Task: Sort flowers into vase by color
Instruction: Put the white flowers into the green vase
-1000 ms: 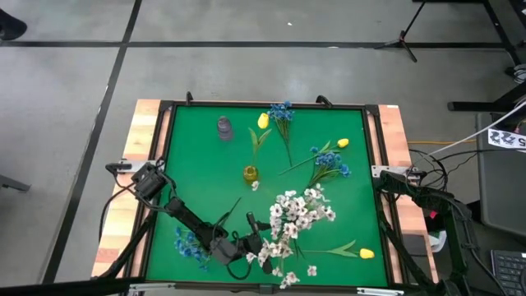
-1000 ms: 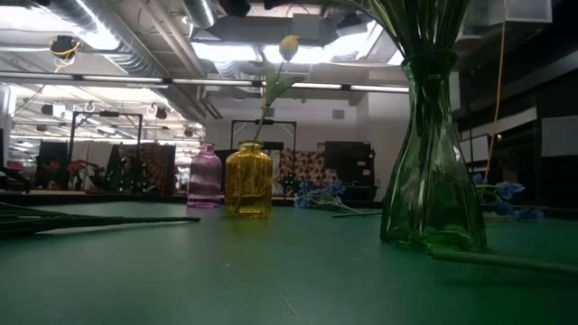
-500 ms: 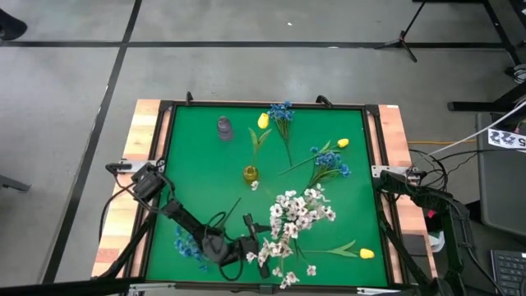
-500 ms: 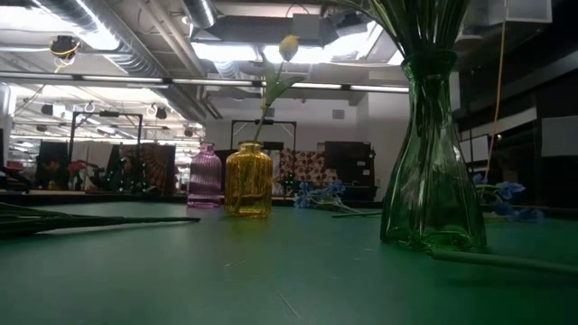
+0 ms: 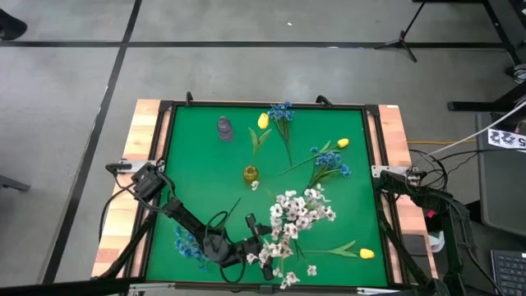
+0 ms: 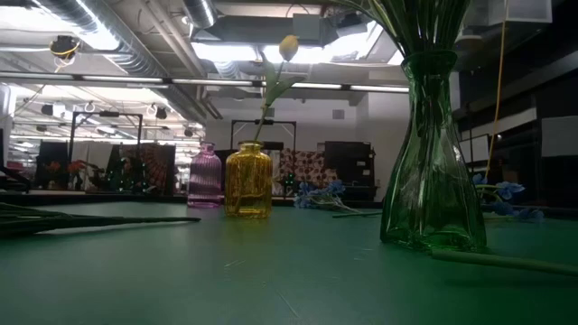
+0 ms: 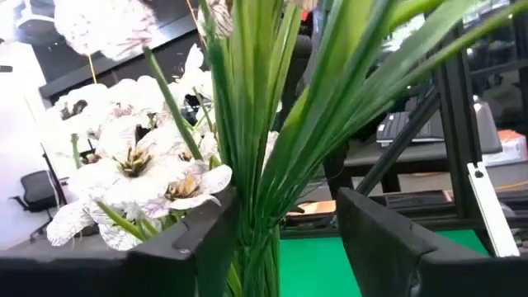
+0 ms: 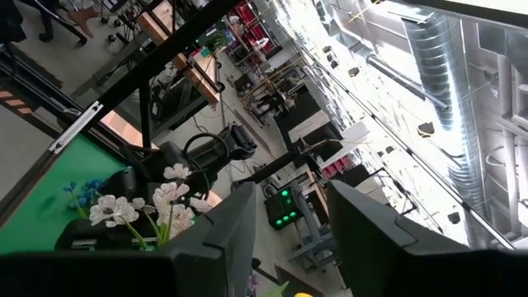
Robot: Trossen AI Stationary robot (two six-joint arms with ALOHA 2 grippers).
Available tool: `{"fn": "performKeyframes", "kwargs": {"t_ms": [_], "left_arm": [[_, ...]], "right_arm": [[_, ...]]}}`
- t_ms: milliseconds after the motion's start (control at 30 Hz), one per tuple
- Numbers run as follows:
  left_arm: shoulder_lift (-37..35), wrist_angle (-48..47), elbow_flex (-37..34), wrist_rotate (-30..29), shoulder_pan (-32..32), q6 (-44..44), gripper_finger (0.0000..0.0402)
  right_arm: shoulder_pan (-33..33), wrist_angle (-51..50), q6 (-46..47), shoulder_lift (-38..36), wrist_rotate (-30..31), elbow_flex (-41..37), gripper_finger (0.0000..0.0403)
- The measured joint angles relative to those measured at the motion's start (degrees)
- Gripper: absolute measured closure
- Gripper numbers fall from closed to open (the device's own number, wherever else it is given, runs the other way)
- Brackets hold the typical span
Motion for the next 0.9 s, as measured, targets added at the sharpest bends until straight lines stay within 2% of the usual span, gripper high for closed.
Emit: {"fn": "performKeyframes", "kwargs": {"t_ms": [333,500,667,900], "left_arm": [[0.0,-0.4,0.0,0.13,0.31,-0.09,0.0323],[0.0,-0.38,0.0,0.17,0.31,0.15,0.0369],[0.0,-0.62,0.0,0.15,0.34,0.37,0.0396],[0.0,-3.44,0.0,-0.76,1.36,-4.0,0.0398]], "right_arm": [[0.0,-0.07,0.35,-0.01,0.0,0.0,0.0251],[0.0,-0.07,0.35,-0.01,0.01,0.0,0.0251],[0.0,-0.05,0.46,-0.01,0.0,0.0,0.0251],[0.0,-0.07,1.47,-0.01,-0.01,0.0,0.0251]]}}
